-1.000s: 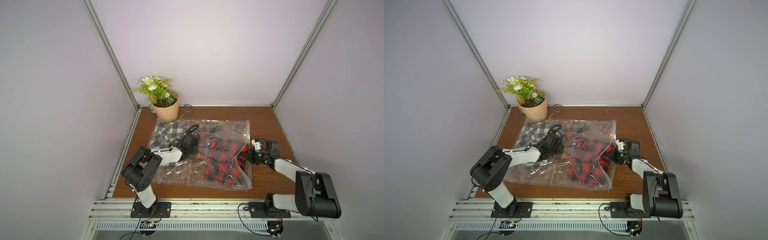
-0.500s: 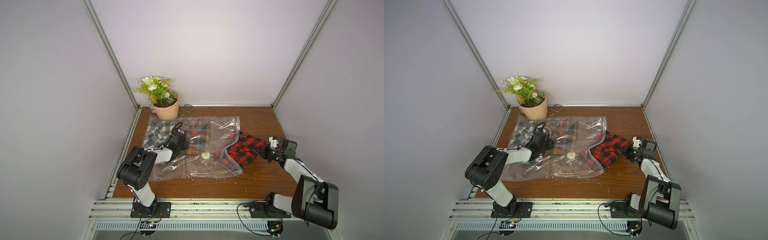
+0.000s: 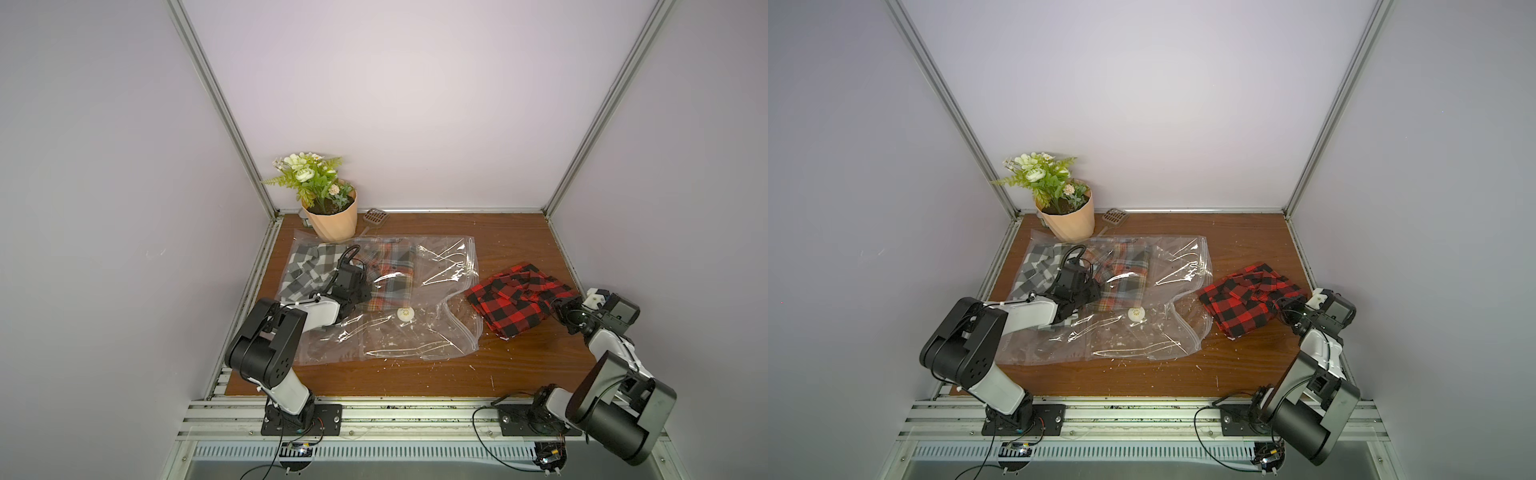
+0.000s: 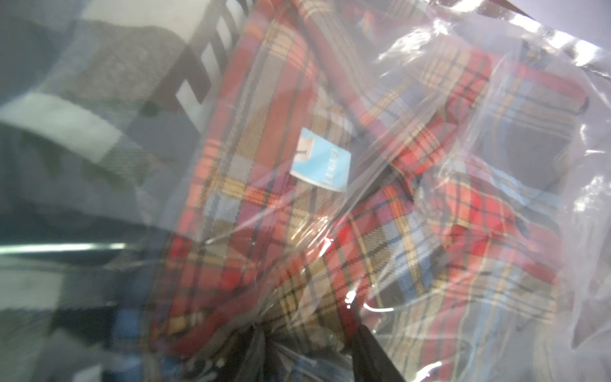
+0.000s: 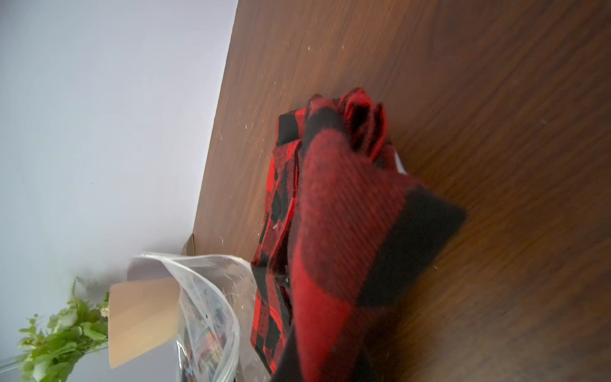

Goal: Take the shirt out of the vacuum bag
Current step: Take out the shirt from the vacuum bag, then move the shirt to the corner of the board.

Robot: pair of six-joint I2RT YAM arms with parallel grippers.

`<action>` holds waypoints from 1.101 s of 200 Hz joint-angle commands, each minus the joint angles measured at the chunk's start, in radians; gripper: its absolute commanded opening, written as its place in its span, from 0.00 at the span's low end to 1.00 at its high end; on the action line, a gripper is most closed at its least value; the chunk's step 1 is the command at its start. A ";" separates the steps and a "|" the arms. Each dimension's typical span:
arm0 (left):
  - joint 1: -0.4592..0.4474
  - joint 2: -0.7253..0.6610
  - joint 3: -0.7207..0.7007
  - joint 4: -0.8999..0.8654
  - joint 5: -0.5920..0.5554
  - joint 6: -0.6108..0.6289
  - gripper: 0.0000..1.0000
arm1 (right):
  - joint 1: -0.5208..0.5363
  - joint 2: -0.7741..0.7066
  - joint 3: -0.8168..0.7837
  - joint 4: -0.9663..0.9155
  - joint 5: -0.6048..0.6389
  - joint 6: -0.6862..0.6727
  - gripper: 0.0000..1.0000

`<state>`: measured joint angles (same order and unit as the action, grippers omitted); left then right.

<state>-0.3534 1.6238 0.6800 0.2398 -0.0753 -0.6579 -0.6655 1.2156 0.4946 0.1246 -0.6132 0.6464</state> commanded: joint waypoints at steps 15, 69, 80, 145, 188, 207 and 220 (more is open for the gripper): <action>0.030 -0.037 -0.048 -0.191 -0.060 -0.006 0.47 | -0.040 -0.035 -0.079 0.130 0.105 0.134 0.00; 0.031 -0.085 -0.062 -0.202 -0.049 -0.008 0.47 | -0.085 -0.112 -0.136 0.136 0.219 0.209 0.00; 0.031 -0.082 -0.059 -0.197 -0.029 0.000 0.47 | -0.085 -0.115 -0.157 0.184 0.178 0.220 0.00; -0.012 -0.117 -0.019 -0.210 -0.006 0.010 0.50 | -0.086 -0.199 -0.050 -0.090 0.053 0.079 0.56; -0.079 -0.153 0.010 -0.199 -0.010 -0.009 0.62 | -0.047 -0.446 0.028 -0.216 0.115 -0.024 0.72; -0.115 -0.188 0.021 -0.175 0.003 0.003 0.71 | 0.119 -0.396 0.148 -0.362 0.209 -0.149 0.74; -0.132 -0.201 0.034 -0.165 0.011 0.007 0.73 | 0.225 -0.363 0.195 -0.443 0.328 -0.210 0.76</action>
<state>-0.4496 1.4624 0.6743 0.0628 -0.0772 -0.6514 -0.5972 0.7982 0.5892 -0.1394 -0.4412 0.6010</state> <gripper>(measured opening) 0.718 0.748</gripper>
